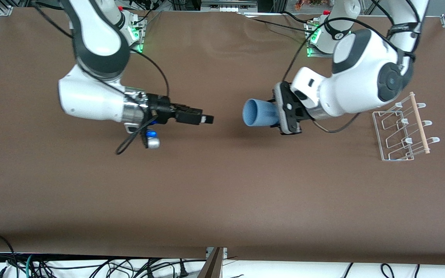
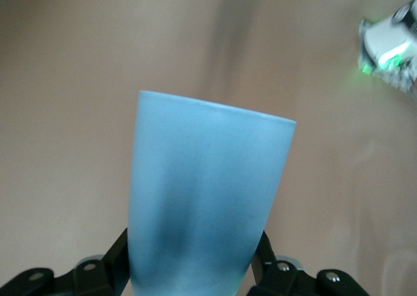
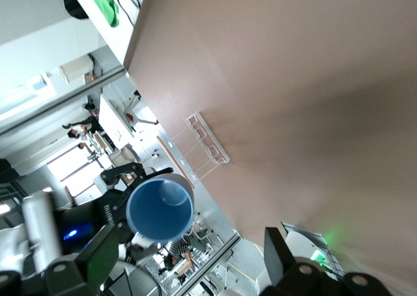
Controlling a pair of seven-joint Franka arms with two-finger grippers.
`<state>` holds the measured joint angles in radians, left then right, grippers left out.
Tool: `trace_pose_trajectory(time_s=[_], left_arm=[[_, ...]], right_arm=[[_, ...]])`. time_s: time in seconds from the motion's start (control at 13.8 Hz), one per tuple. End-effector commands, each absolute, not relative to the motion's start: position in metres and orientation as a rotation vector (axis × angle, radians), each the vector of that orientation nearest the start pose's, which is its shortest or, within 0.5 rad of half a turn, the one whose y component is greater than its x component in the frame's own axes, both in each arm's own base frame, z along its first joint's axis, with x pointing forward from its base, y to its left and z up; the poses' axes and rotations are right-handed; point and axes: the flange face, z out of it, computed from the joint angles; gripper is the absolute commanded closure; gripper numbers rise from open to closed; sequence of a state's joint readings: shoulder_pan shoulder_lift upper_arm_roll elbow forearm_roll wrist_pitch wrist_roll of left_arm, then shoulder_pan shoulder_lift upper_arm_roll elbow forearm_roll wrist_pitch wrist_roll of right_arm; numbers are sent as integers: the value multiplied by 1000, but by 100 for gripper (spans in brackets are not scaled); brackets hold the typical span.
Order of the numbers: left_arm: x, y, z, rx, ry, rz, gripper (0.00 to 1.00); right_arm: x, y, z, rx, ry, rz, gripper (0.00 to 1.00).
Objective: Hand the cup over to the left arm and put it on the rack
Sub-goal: 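Open the right gripper while the left gripper carries the cup away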
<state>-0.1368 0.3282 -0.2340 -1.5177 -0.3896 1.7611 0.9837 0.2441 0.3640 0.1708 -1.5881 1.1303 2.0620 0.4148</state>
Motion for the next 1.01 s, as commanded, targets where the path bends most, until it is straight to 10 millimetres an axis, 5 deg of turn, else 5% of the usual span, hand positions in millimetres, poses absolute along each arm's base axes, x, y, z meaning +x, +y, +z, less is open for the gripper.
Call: trace_pose_trajectory(time_s=[0.0, 0.22, 0.51, 0.94], left_arm=[[599, -205, 479, -2818, 2054, 117, 91], [606, -150, 471, -2628, 1920, 344, 92], [599, -95, 461, -2489, 1757, 686, 96], [600, -29, 475, -2141, 1435, 996, 95]], right_arm=[[634, 250, 490, -2001, 590, 357, 1], [649, 190, 493, -2078, 647, 245, 1], [652, 148, 478, -2257, 675, 175, 1], [635, 117, 437, -2662, 578, 129, 1]])
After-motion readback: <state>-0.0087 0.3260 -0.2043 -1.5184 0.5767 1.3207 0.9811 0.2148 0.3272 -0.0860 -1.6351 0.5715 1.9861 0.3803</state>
